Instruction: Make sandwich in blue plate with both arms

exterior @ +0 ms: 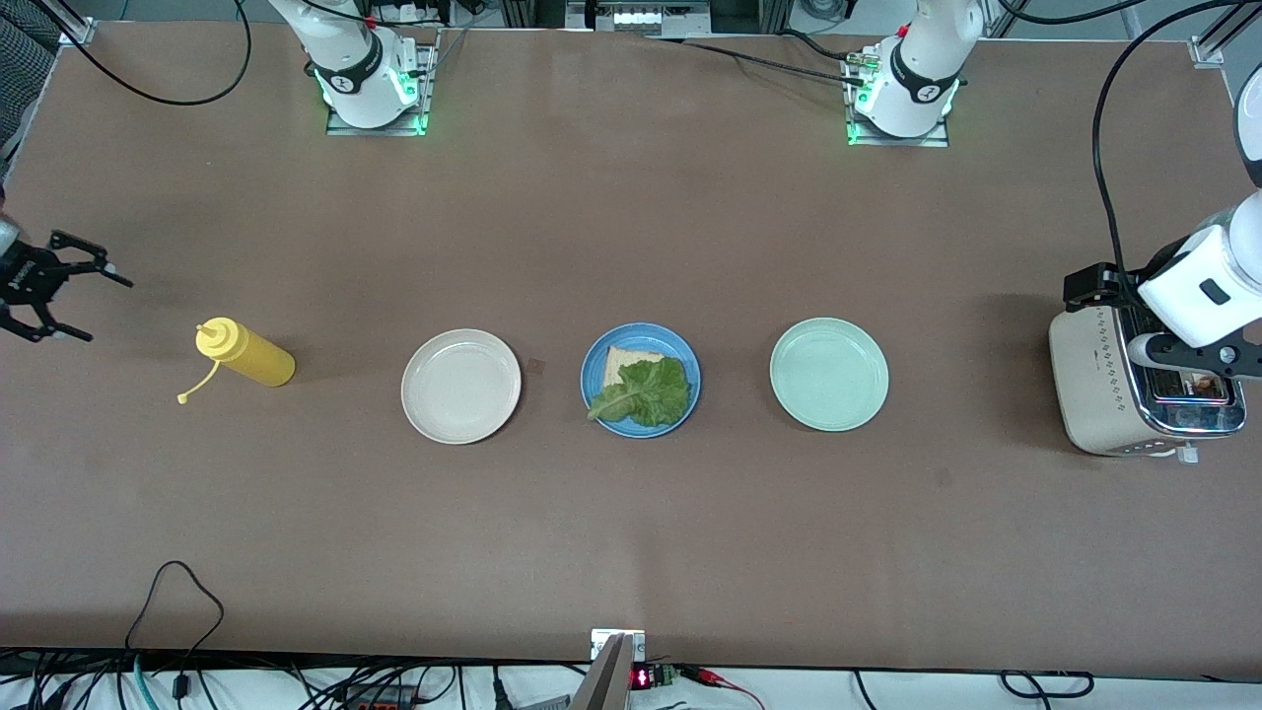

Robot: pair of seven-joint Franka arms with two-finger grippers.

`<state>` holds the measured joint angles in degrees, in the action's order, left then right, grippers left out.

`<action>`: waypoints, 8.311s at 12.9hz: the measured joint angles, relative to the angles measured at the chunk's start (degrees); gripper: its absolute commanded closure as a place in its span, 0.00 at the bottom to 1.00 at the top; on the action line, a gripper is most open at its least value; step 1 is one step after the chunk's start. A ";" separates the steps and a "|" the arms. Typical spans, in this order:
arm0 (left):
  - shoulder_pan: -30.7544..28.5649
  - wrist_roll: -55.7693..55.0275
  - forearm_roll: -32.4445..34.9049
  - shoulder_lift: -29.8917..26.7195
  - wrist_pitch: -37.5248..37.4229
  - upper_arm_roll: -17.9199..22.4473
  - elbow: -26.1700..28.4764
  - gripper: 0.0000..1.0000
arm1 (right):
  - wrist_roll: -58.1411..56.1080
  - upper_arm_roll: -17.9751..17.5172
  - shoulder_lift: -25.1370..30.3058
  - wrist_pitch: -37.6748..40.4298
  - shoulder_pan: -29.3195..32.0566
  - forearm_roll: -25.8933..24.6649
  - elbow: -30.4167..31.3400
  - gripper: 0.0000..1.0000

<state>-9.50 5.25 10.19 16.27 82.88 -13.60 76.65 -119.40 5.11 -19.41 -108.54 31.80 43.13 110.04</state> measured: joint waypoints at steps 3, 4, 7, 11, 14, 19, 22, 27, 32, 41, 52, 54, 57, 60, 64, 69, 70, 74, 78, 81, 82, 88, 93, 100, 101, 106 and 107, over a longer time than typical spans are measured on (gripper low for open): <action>0.00 -0.01 -0.01 0.00 -0.04 -0.01 0.00 0.00 | -11.91 0.00 -7.62 7.92 1.06 6.92 -2.41 0.00; 0.00 -0.01 -0.02 0.00 -0.05 -0.01 0.00 0.00 | -15.09 0.00 -10.90 10.64 1.40 8.45 -4.32 0.00; 0.00 -0.03 -0.02 0.00 -0.07 -0.01 0.01 0.00 | -22.66 0.01 -19.95 15.71 2.89 11.35 -9.03 0.00; -0.01 -0.04 -0.03 0.00 -0.11 -0.01 0.01 0.00 | -26.30 -1.11 -26.22 19.63 3.26 13.51 -13.55 0.00; -0.02 -0.04 -0.03 0.00 -0.35 -0.01 0.01 0.00 | -26.87 -4.14 -28.06 20.11 3.17 14.45 -14.19 0.00; -0.02 -0.04 -0.03 0.00 -0.55 -0.01 0.01 0.00 | -26.90 -6.73 -28.80 20.09 3.02 16.47 -14.58 0.00; -0.02 -0.04 -0.03 -0.01 -0.58 -0.01 0.01 0.00 | -26.90 -8.21 -29.09 19.74 2.45 16.90 -14.62 0.00; -0.03 -0.04 -0.03 -0.01 -0.73 -0.01 0.01 0.00 | -26.90 -8.96 -29.46 18.95 0.46 16.92 -14.62 0.95; -0.03 -0.05 -0.03 0.00 -0.91 -0.01 0.01 0.00 | -25.03 -9.47 -26.00 12.39 -4.80 14.32 -16.48 1.00; -0.05 -0.05 -0.03 -0.01 -1.24 -0.01 0.01 0.00 | 4.33 -9.87 -6.43 -7.01 -26.15 -5.52 -13.55 1.00; -0.08 -0.05 -0.03 -0.05 -1.41 -0.03 0.01 0.00 | 47.21 -9.99 -7.04 -21.72 -53.44 -35.43 -12.43 1.00; -0.08 -0.05 -0.03 -0.05 -1.41 -0.05 0.01 0.00 | 53.40 -9.82 -8.58 -23.30 -57.25 -40.35 -12.25 1.00; -0.08 -0.05 -0.03 -0.06 -1.41 -0.07 0.01 0.00 | 63.57 -9.69 -11.77 -26.18 -62.07 -48.22 -12.11 1.00; -0.08 -0.05 -0.03 -0.06 -1.41 -0.08 0.01 0.00 | 67.88 -9.49 -14.12 -27.86 -64.12 -52.42 -12.11 0.99; -0.08 -0.05 -0.03 -0.06 -1.41 -0.09 0.01 0.00 | 67.54 -7.81 -12.72 -27.66 -62.27 -52.50 -13.29 0.99; -0.45 -0.28 -0.01 -0.03 -1.99 0.23 0.17 0.00 | 48.68 -7.39 -2.76 -15.35 -49.58 -38.64 -13.90 0.99; -1.07 -0.34 0.09 0.07 -2.09 0.51 0.44 0.00 | 42.82 -7.33 -1.08 -12.72 -46.48 -34.60 -13.88 0.99; -5.58 0.00 6.64 2.92 -0.94 1.00 1.78 0.00 | 21.16 -7.23 1.37 -2.86 -32.84 -21.07 -13.65 0.99; -10.33 0.85 10.25 4.90 7.57 1.13 7.25 0.00 | -0.76 -7.93 0.22 8.58 -17.28 -9.51 -12.53 0.99; -15.51 6.72 11.57 5.01 20.70 1.23 13.23 0.00 | -14.26 -8.13 -3.74 15.19 -8.35 -2.74 -11.76 0.99; -17.29 8.39 11.58 5.06 24.64 1.26 15.30 0.05 | -17.64 -8.16 -5.89 17.06 -5.87 -1.08 -11.64 0.99; -20.76 10.45 11.58 5.30 31.13 1.28 20.98 0.83 | -33.01 -8.35 -23.78 26.24 1.77 8.87 -14.51 0.99; -22.03 16.74 11.60 5.24 31.14 1.26 20.91 0.99 | -35.15 -8.73 -35.12 30.98 3.39 11.64 -23.12 0.98; -22.53 14.61 11.60 3.79 25.02 -1.94 19.56 0.99 | -35.02 -9.22 -38.01 32.69 3.80 13.08 -24.07 0.00; -22.52 13.58 11.60 3.19 22.02 -3.55 18.52 0.99 | -35.01 -9.24 -38.06 32.70 4.00 13.08 -24.09 0.00; -16.67 4.97 13.58 1.41 2.43 -10.98 8.15 0.99 | -35.00 -8.16 -38.33 32.44 6.06 11.90 -30.73 0.00; -14.04 2.69 13.58 1.32 -1.76 -11.28 5.72 0.99 | -34.99 -7.94 -38.31 32.44 6.93 10.95 -32.78 0.00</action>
<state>-23.55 7.94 23.77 17.59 81.12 -24.88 82.37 -154.39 -2.83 -57.72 -76.10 38.73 54.08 77.26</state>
